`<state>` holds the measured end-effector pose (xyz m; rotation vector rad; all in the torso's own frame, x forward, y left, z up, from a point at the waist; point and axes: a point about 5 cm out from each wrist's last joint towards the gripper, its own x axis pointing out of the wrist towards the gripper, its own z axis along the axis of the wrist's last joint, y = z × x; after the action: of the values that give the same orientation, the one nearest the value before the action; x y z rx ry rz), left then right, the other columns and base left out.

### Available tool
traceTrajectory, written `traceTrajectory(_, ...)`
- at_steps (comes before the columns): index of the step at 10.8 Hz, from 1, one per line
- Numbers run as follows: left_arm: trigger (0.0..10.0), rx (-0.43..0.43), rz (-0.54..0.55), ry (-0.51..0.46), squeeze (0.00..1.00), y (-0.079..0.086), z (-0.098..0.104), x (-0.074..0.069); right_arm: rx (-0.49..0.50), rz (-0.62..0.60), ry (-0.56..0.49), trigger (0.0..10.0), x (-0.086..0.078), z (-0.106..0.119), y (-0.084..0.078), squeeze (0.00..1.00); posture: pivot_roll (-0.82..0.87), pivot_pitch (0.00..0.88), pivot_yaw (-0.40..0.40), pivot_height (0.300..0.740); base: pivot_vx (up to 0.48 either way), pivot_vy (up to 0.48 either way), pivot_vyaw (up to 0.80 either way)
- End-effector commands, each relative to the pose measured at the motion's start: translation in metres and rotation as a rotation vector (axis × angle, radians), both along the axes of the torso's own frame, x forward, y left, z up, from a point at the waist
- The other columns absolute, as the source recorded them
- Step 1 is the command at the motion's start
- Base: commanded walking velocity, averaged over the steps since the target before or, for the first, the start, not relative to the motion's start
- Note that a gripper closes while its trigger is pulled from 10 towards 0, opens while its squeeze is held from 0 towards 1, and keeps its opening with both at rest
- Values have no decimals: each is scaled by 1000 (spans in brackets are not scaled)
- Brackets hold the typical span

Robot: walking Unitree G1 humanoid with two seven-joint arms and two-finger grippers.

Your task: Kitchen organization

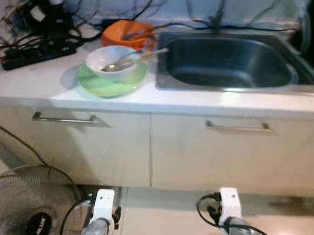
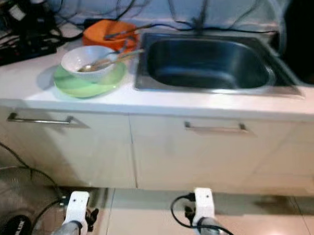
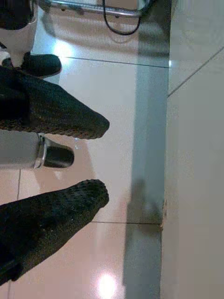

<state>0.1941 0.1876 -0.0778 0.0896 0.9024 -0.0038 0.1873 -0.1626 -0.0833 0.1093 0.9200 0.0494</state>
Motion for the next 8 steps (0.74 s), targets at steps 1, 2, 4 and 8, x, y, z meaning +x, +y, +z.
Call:
traceTrajectory(1,10000,-2,13,9,0,2,-2,-4,-3,-8,-5,10000,1,0,-2,0,21,13,-27,740,274,0,0)
traceTrajectory(2,10000,-3,12,10,0,1,-2,-5,-4,-5,-2,10000,0,0,-2,0,22,23,-30,740,274,0,0)
traceTrajectory(4,10000,-6,8,11,0,0,-3,-6,1,-4,-1,10000,0,0,-2,0,24,30,-33,740,276,0,0)
traceTrajectory(8,10000,-15,-4,4,0,-3,-2,-5,-2,4,2,10000,0,0,-2,0,28,35,-33,740,205,0,-233)
